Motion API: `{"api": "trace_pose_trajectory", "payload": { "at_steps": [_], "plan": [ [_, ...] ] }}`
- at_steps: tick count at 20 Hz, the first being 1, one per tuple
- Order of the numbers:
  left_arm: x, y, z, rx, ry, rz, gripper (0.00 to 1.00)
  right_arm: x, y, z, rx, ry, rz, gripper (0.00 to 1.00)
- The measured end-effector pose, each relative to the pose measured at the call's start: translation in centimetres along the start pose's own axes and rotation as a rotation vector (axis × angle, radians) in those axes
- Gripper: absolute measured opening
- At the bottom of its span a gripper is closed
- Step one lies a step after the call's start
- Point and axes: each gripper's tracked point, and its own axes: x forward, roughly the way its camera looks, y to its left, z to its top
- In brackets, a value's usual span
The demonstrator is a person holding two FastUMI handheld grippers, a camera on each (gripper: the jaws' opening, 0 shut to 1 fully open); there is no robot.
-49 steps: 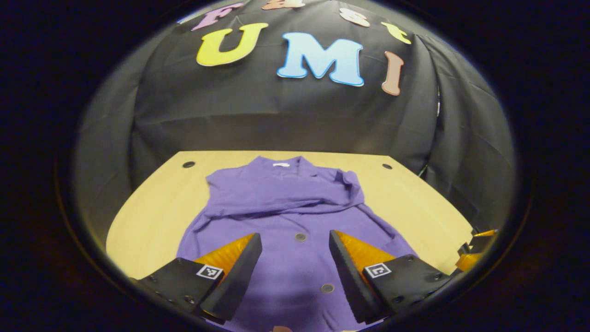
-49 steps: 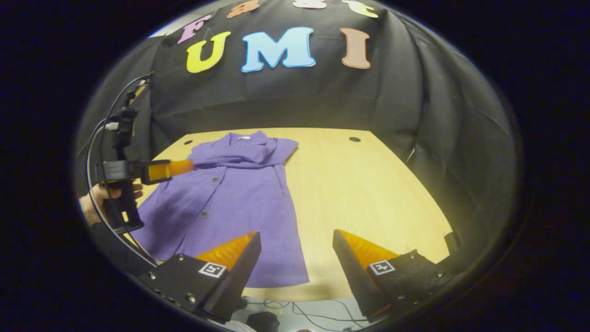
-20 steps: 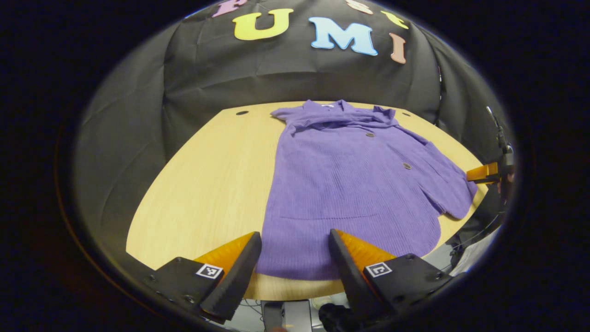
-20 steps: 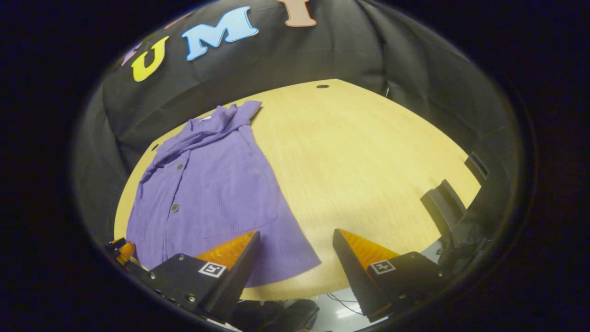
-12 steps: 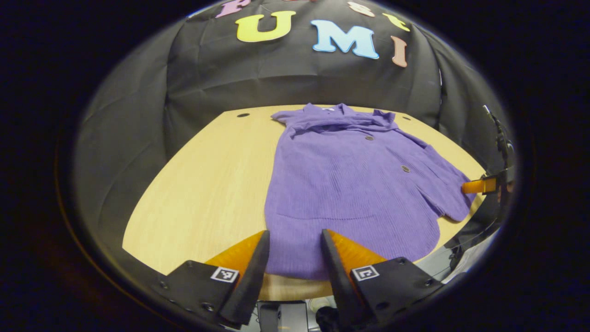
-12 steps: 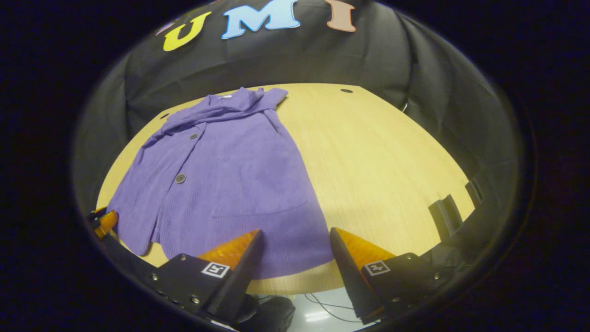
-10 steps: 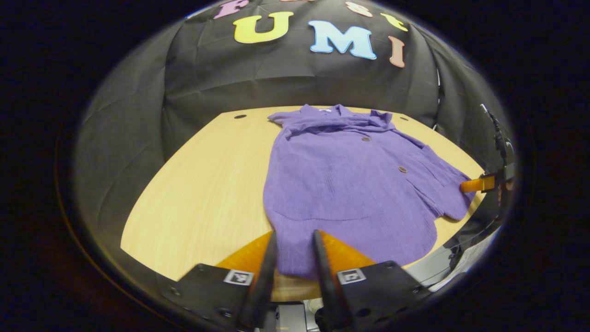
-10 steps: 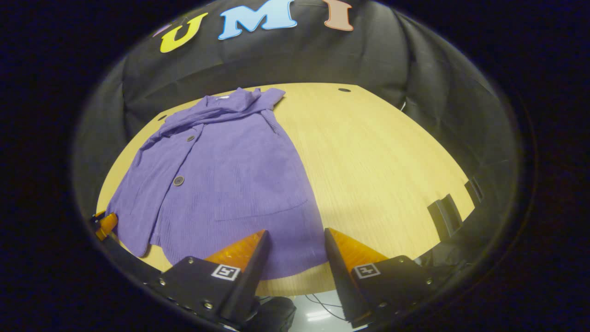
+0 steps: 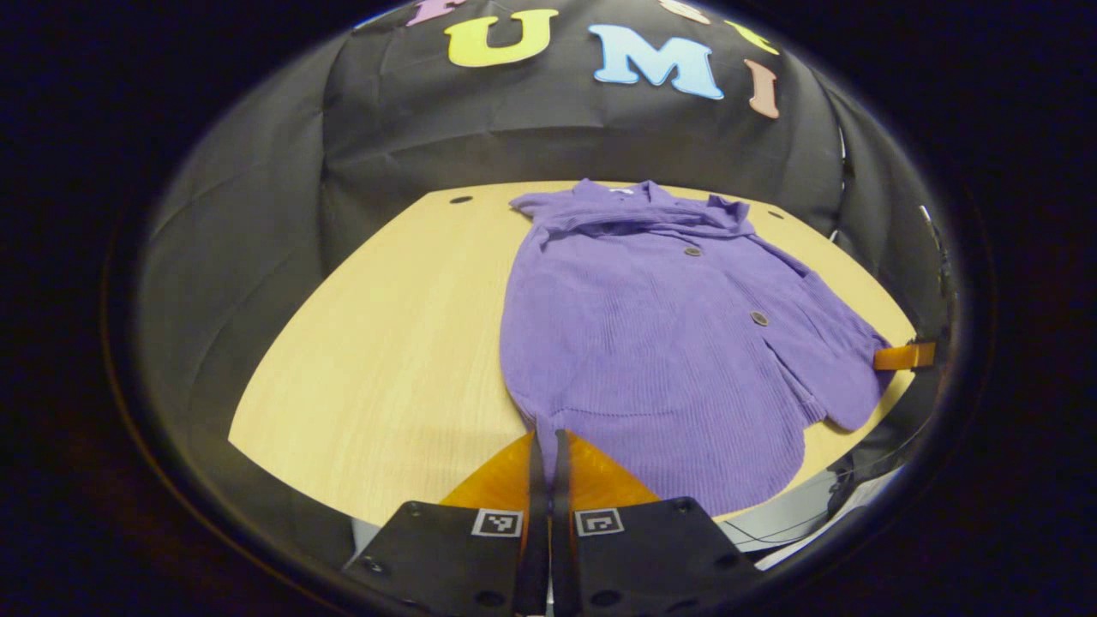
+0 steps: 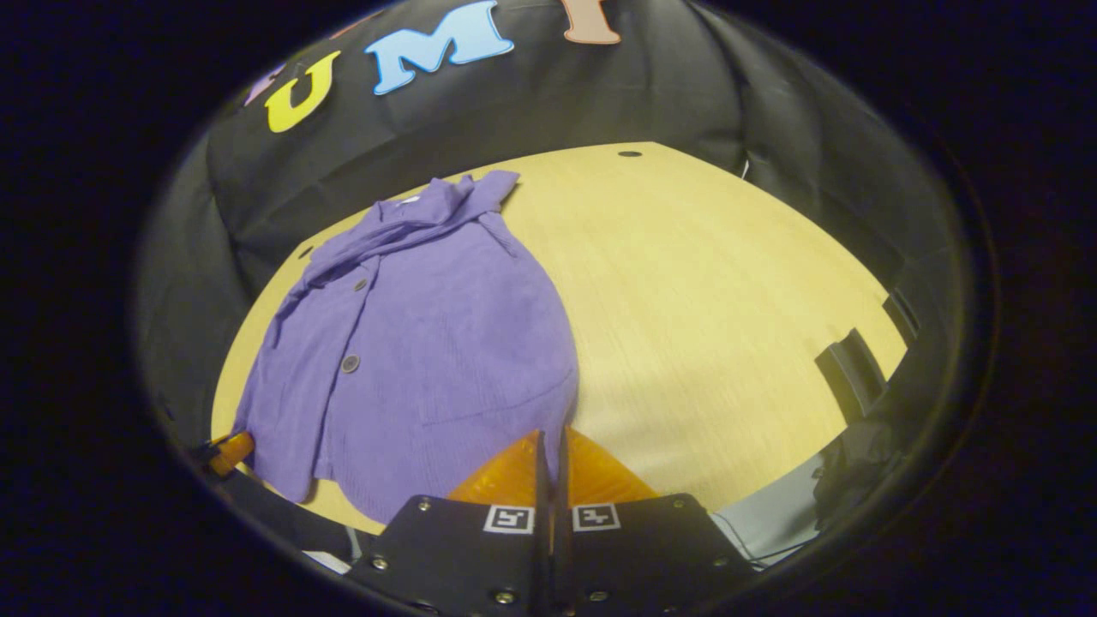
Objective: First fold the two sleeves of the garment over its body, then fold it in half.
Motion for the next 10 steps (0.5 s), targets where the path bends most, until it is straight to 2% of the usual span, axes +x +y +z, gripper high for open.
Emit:
{"api": "trace_pose_trajectory", "payload": {
  "at_steps": [3, 6, 10],
  "plan": [
    [-2.1, -1.2, 2.8, -0.085, -0.028, -0.006, 0.08, -2.0, 1.3, 2.9, 0.064, -0.055, 0.105, 0.02],
    [-3.9, -2.6, 6.3, -0.185, -0.085, -0.023, 0.08, -3.8, 1.9, 6.0, 0.054, -0.107, 0.180, 0.02],
    [-5.3, -4.0, 11.0, -0.205, -0.159, -0.021, 0.08, -5.2, 3.6, 10.7, 0.014, -0.165, 0.280, 0.02]
  ]
}}
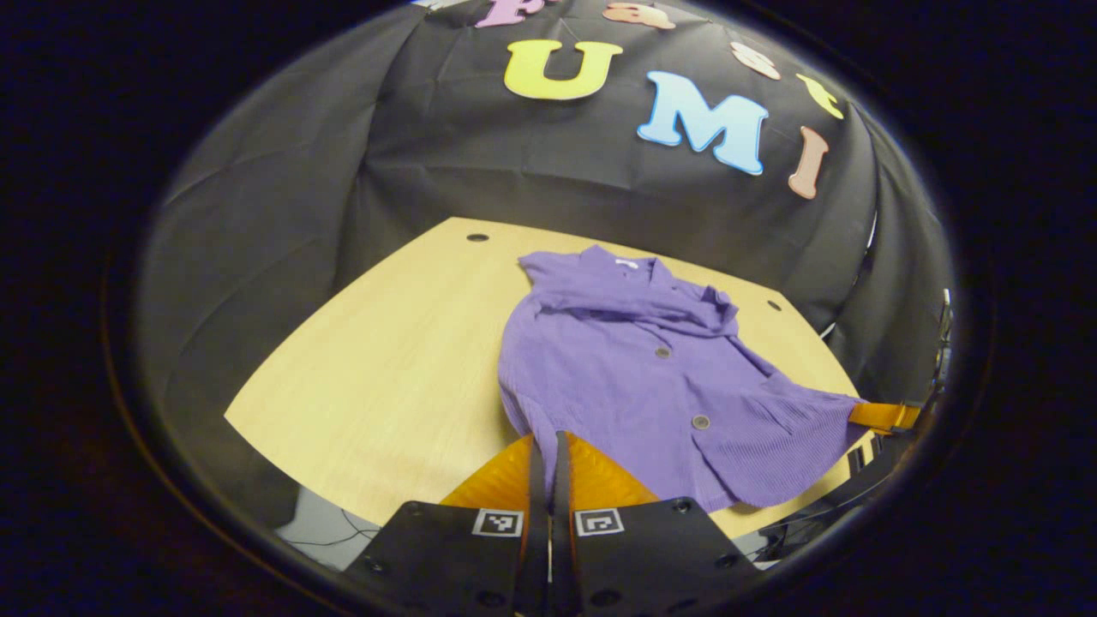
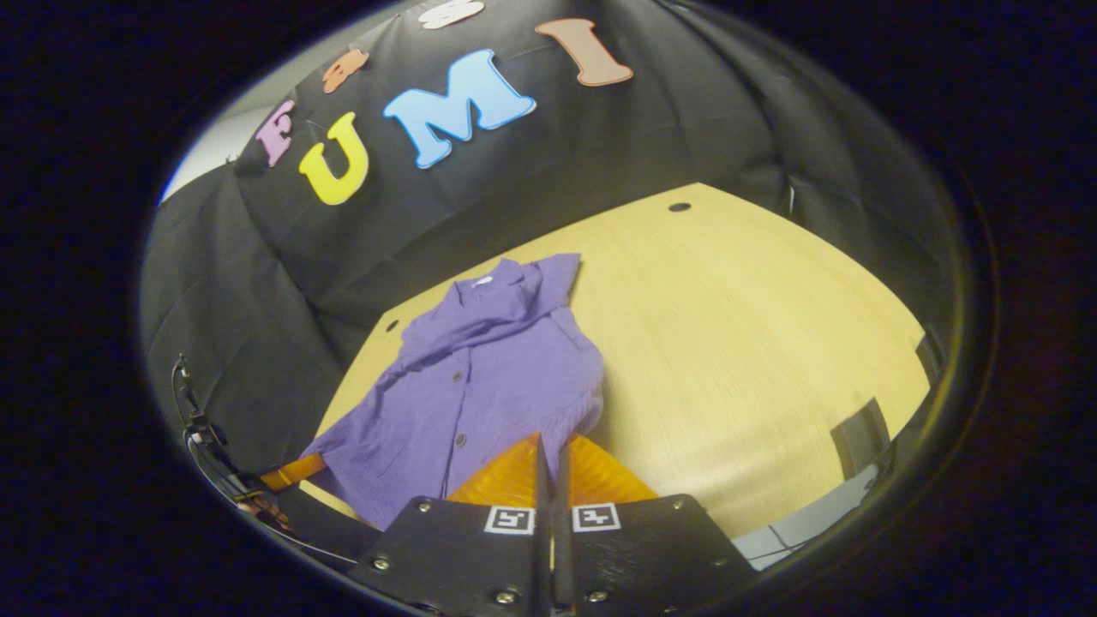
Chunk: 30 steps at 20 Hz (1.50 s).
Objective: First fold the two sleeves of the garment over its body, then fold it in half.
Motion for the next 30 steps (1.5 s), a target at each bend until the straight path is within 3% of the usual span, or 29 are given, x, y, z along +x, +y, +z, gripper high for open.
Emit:
{"api": "trace_pose_trajectory", "payload": {
  "at_steps": [6, 15, 21, 30],
  "plan": [
    [2.2, -3.4, 9.0, 0.024, -0.102, -0.089, 0.08, 1.9, 3.8, 8.6, -0.061, -0.109, 0.058, 0.02],
    [13.4, -3.7, 23.8, 0.019, -0.182, -0.244, 0.08, 10.5, 6.9, 19.4, -0.056, -0.197, -0.045, 0.02],
    [22.9, -2.4, 29.0, -0.015, -0.154, -0.301, 0.08, 16.6, 6.7, 23.1, -0.012, -0.189, -0.153, 0.02],
    [35.2, -1.2, 30.9, -0.073, -0.112, -0.258, 0.08, 26.8, 3.5, 26.1, -0.008, -0.108, -0.227, 0.02]
  ]
}}
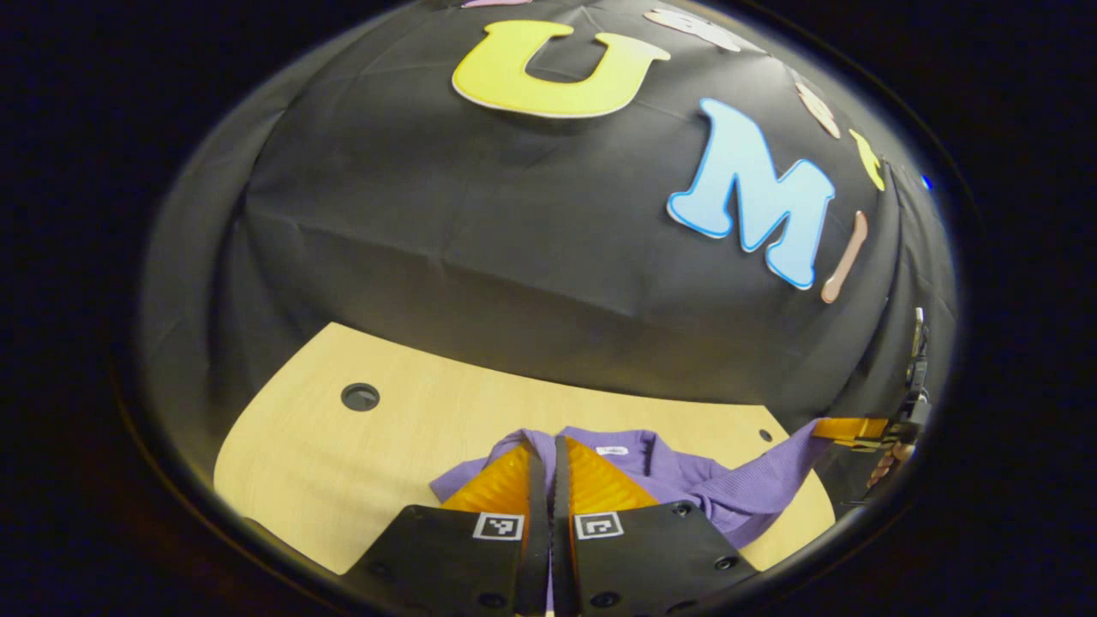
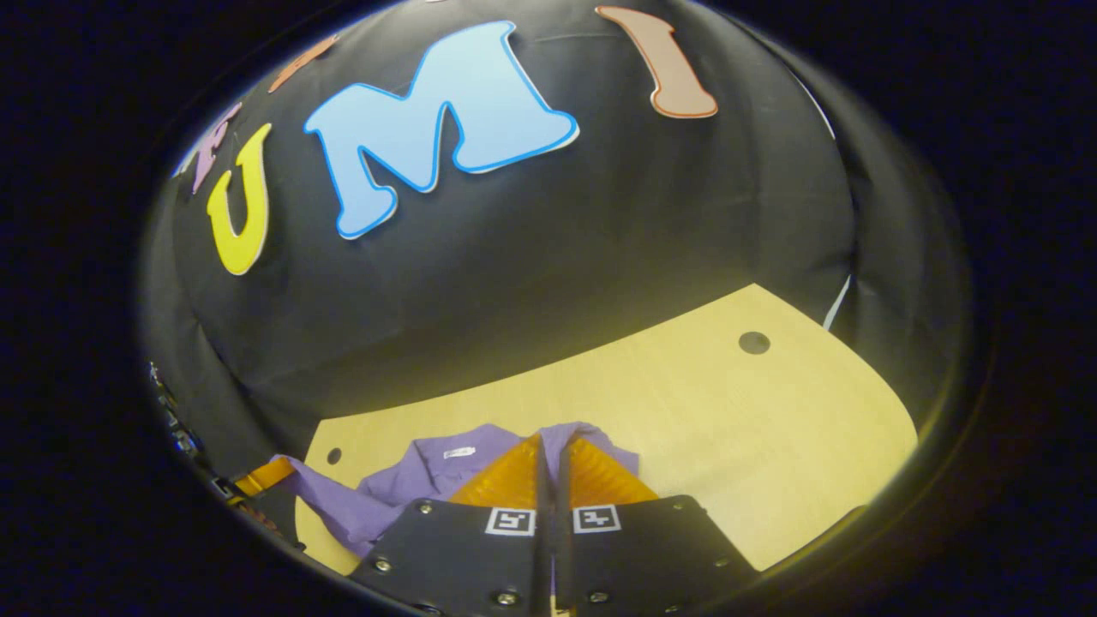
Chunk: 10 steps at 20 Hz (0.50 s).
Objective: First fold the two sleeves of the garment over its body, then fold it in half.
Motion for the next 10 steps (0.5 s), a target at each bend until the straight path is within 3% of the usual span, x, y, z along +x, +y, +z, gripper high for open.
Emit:
{"api": "trace_pose_trajectory", "payload": {
  "at_steps": [6, 10],
  "plan": [
    [6.1, 3.8, -2.2, 0.022, 0.007, 0.105, 0.07, 8.8, -2.0, -1.5, 0.023, 0.073, -0.033, 0.02],
    [8.8, 4.5, -2.8, 0.080, -0.009, 0.153, 0.08, 12.0, -3.3, -2.3, 0.029, 0.082, -0.041, 0.02]
  ]
}}
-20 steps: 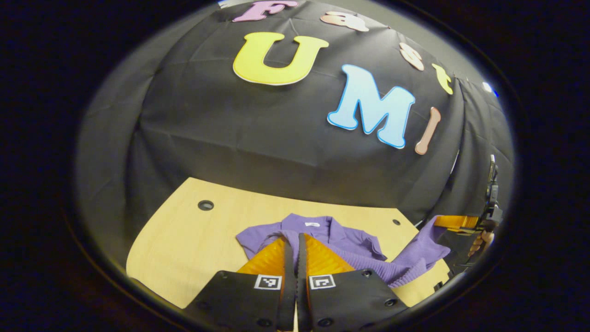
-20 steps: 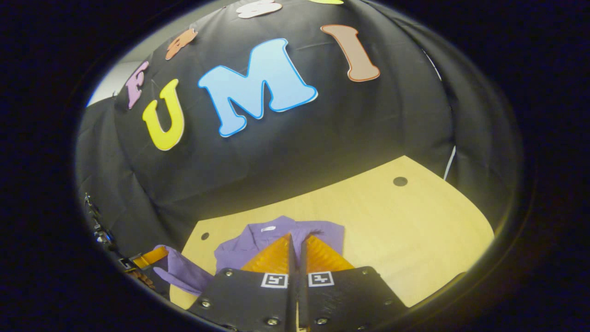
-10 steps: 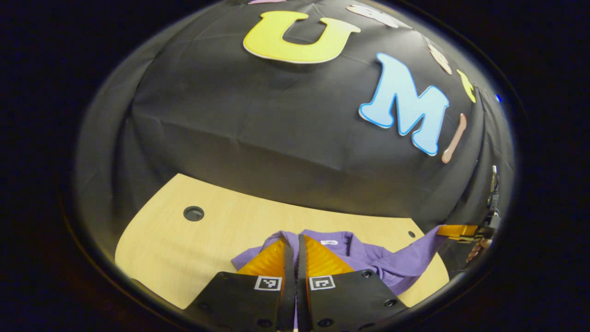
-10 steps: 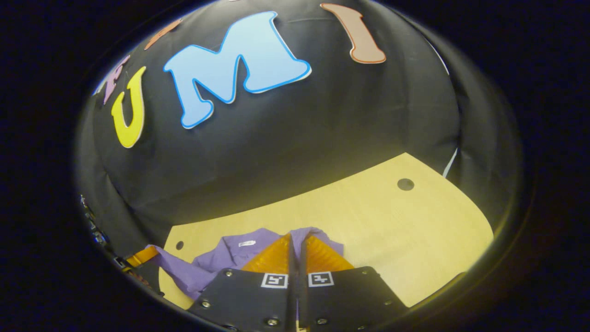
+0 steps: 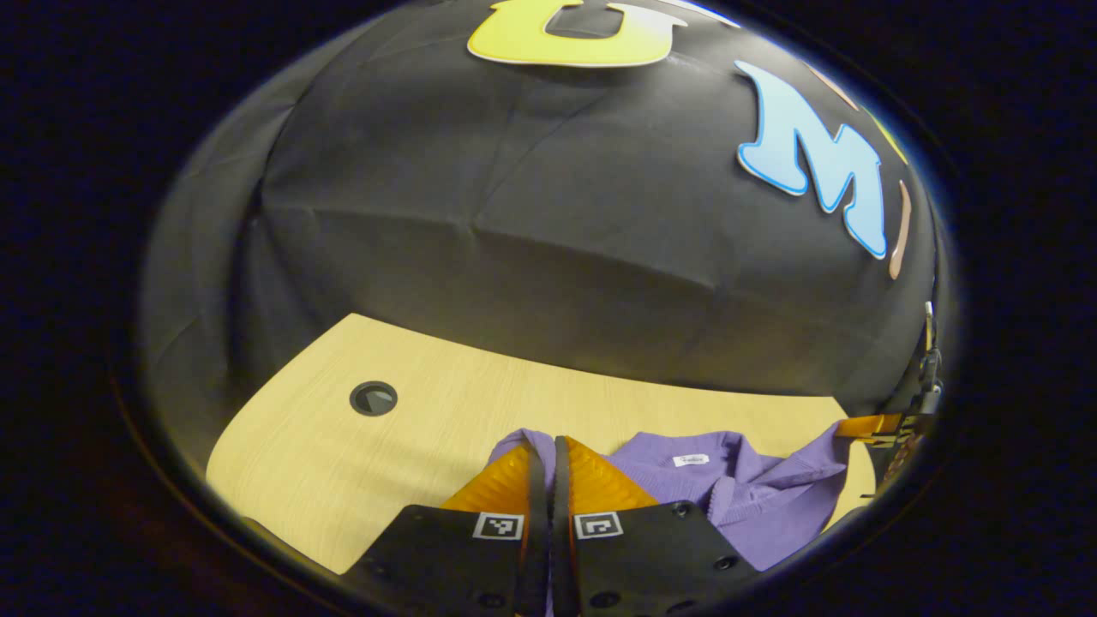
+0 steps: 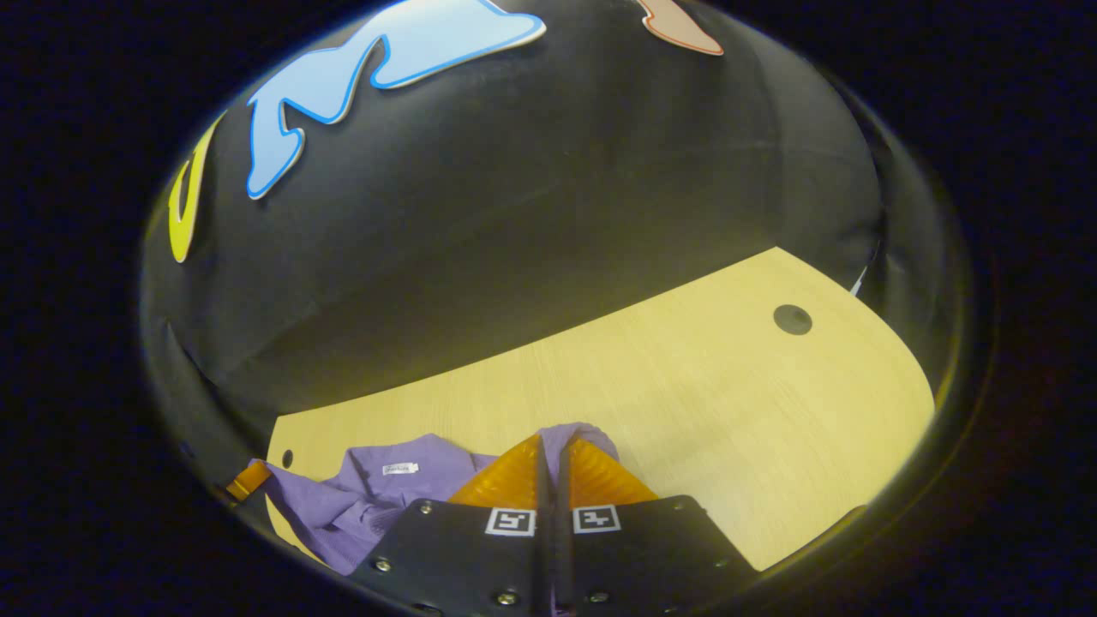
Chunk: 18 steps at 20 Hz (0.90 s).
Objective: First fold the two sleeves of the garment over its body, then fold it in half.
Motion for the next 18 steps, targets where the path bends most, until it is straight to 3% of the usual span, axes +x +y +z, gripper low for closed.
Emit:
{"api": "trace_pose_trajectory", "payload": {
  "at_steps": [5, 10, 14, 17, 18],
  "plan": [
    [2.6, -0.9, 0.1, 0.119, -0.029, 0.042, 0.07, 2.6, -1.3, 0.2, -0.010, 0.008, -0.018, 0.02],
    [3.4, -0.2, -1.4, 0.118, -0.003, 0.099, 0.08, 3.2, -1.3, -0.2, -0.094, 0.018, -0.038, 0.09],
    [3.1, 0.0, -2.5, 0.139, 0.041, 0.121, 0.14, 2.6, -1.4, 0.1, -0.118, 0.009, -0.045, 0.13],
    [2.2, -1.0, -1.8, 0.127, 0.035, 0.098, 0.23, 0.8, -0.4, 1.0, -0.144, -0.014, -0.037, 0.40],
    [1.6, -1.5, -1.4, 0.122, 0.029, 0.085, 0.28, 0.3, 0.0, 1.1, -0.149, -0.016, -0.025, 0.45]
  ]
}}
